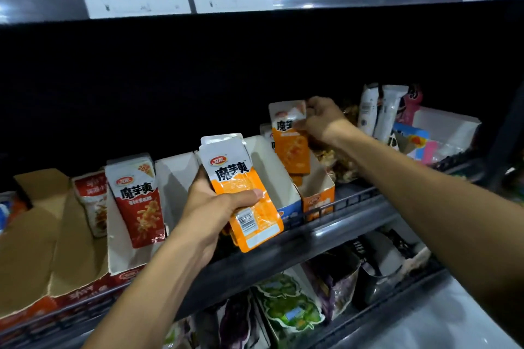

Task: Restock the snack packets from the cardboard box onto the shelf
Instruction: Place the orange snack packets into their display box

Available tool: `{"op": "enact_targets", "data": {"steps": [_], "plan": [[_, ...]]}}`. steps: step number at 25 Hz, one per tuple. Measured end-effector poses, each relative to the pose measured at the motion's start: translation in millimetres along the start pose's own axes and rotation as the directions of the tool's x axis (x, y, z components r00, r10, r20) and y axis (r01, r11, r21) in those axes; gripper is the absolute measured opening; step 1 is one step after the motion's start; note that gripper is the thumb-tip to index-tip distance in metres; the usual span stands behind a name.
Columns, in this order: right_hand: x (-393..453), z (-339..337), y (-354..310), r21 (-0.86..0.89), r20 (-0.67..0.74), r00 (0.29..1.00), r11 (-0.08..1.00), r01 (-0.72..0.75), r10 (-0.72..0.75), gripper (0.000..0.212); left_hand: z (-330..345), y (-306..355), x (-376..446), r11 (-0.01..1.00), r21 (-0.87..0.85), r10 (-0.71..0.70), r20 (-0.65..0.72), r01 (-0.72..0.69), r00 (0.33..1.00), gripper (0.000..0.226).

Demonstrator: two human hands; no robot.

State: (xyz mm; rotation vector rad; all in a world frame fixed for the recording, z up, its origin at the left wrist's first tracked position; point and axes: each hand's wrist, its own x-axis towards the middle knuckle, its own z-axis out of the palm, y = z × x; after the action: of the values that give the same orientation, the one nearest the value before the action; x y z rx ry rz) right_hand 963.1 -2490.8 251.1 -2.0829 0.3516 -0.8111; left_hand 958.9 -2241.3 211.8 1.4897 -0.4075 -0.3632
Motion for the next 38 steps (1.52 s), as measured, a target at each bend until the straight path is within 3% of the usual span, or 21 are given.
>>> {"op": "enact_targets", "data": {"steps": [2, 4, 6, 10, 12, 14, 16, 17, 19, 21, 25, 28, 31, 34, 38], "plan": [[0, 2, 7, -0.312, 0.098, 0.985, 0.936, 0.164, -0.140, 0.034, -3, -1, 0, 1.000, -0.003, 0.002, 0.003, -0.002, 1.000, 0.050], [3, 3, 14, -0.635, 0.185, 0.962, 0.722, 0.274, -0.202, 0.026, -5, -4, 1, 1.000, -0.005, -0.004, -0.003, 0.004, 1.000, 0.051], [8, 5, 22, -0.757, 0.135, 0.962, 0.603, 0.254, -0.236, 0.024, -5, -7, 2, 1.000, -0.012, -0.014, -0.010, 0.014, 1.000, 0.051], [-2, 9, 27, -0.815, 0.015, 0.952, 0.548, 0.189, -0.306, 0.044, -4, -11, 2, 1.000, -0.020, -0.001, -0.029, 0.000, 1.000, 0.051], [-22, 9, 18, -0.702, -0.059, 0.917, 0.669, 0.242, -0.394, 0.039, -3, -11, 3, 0.999, -0.037, 0.006, -0.051, -0.007, 0.999, 0.050], [-50, 13, 0, -0.262, -0.069, 0.942, 0.918, 0.299, -0.327, 0.018, -2, -11, 3, 0.998, -0.062, 0.005, -0.066, -0.009, 0.998, 0.049], [-81, 22, -22, 0.211, 0.124, 0.986, 0.974, 0.083, -0.111, 0.015, 4, -10, 1, 0.998, -0.063, 0.024, -0.071, -0.029, 0.997, 0.047], [-92, 26, -31, 0.285, 0.239, 0.971, 0.957, -0.046, -0.025, 0.021, 8, -9, -1, 0.998, -0.034, 0.052, -0.070, -0.055, 0.996, 0.046], [-105, 33, -44, 0.248, 0.363, 0.930, 0.956, -0.155, 0.056, 0.037, 15, -7, -7, 0.991, 0.041, 0.128, -0.051, -0.126, 0.990, 0.044], [-107, 31, -51, 0.272, 0.316, 0.946, 0.947, -0.170, 0.078, 0.037, 18, -6, -14, 0.986, 0.042, 0.161, -0.013, -0.160, 0.987, 0.043], [-105, 20, -45, 0.494, 0.216, 0.962, 0.831, -0.256, 0.168, 0.022, 15, -2, -21, 0.993, -0.070, 0.098, 0.054, -0.094, 0.994, 0.049], [-103, 16, -39, 0.618, 0.193, 0.946, 0.716, -0.324, 0.262, 0.043, 18, 0, -19, 0.984, -0.168, 0.053, 0.006, -0.051, 0.999, 0.043], [-102, 12, -39, 0.610, 0.140, 0.940, 0.720, -0.331, 0.312, 0.028, 21, -1, -19, 0.977, -0.200, 0.061, -0.071, -0.074, 0.996, 0.031], [-99, 11, -40, 0.610, 0.174, 0.945, 0.724, -0.324, 0.276, 0.017, 16, -3, -16, 0.982, -0.170, 0.061, -0.146, -0.086, 0.987, 0.027], [-103, 2, -44, 0.700, 0.422, 0.905, 0.618, -0.357, 0.045, 0.029, 13, 0, -15, 0.978, -0.209, -0.026, -0.055, 0.013, 0.998, 0.028]]}}
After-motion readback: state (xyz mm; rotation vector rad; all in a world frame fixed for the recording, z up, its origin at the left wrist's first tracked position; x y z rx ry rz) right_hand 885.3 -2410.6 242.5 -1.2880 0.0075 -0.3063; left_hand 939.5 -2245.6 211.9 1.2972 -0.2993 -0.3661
